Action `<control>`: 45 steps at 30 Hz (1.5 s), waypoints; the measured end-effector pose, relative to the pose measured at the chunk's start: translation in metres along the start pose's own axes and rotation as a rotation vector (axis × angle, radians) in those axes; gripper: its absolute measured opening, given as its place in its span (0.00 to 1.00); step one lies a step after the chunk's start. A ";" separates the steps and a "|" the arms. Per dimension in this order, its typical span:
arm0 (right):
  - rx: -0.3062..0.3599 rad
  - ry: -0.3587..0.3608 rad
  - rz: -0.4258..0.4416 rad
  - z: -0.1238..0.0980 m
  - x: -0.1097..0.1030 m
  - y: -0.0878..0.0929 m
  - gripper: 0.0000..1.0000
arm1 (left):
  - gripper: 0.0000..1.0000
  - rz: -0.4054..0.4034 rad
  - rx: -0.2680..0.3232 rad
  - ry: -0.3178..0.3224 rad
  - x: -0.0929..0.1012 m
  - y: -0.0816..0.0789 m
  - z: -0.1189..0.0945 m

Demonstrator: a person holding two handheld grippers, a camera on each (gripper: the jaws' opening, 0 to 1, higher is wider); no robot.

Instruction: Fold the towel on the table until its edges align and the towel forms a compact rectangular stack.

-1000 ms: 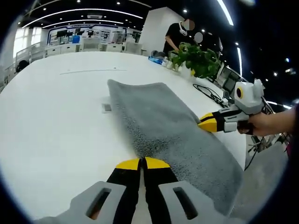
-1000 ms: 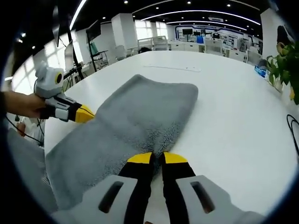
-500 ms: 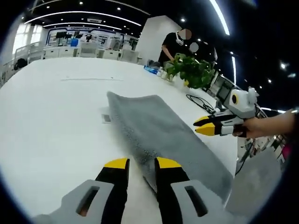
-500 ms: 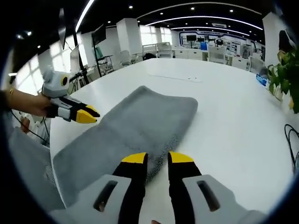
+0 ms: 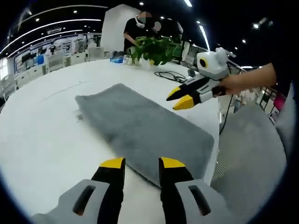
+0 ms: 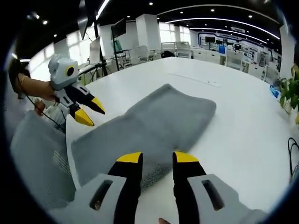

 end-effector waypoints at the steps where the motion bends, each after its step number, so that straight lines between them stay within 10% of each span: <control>1: -0.005 -0.009 -0.013 -0.003 -0.005 0.002 0.24 | 0.29 0.033 -0.008 0.010 0.006 0.001 -0.002; 17: -0.055 -0.199 -0.087 -0.022 -0.079 0.021 0.26 | 0.24 0.349 -0.141 0.202 0.091 0.010 0.004; 30: -0.194 -0.299 -0.187 -0.022 -0.111 0.060 0.34 | 0.26 0.418 -0.254 0.174 0.090 0.040 0.020; 42: -0.229 -0.204 -0.509 -0.009 -0.113 0.074 0.32 | 0.26 0.521 -0.270 0.134 0.088 0.043 0.021; 45: -0.238 -0.184 -0.458 -0.011 -0.109 0.075 0.31 | 0.23 0.535 -0.277 0.129 0.087 0.041 0.022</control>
Point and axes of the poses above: the point that each gripper's makers call its tool centre point, and the gripper's own axes: z roughly forward along the fingers, x roughly to its right, y roughly out of its underside, the point moved 1 cm from there along -z, roughly backward along the fingers, and after that the axes turned 1 degree about y, right-handed, at the moved point
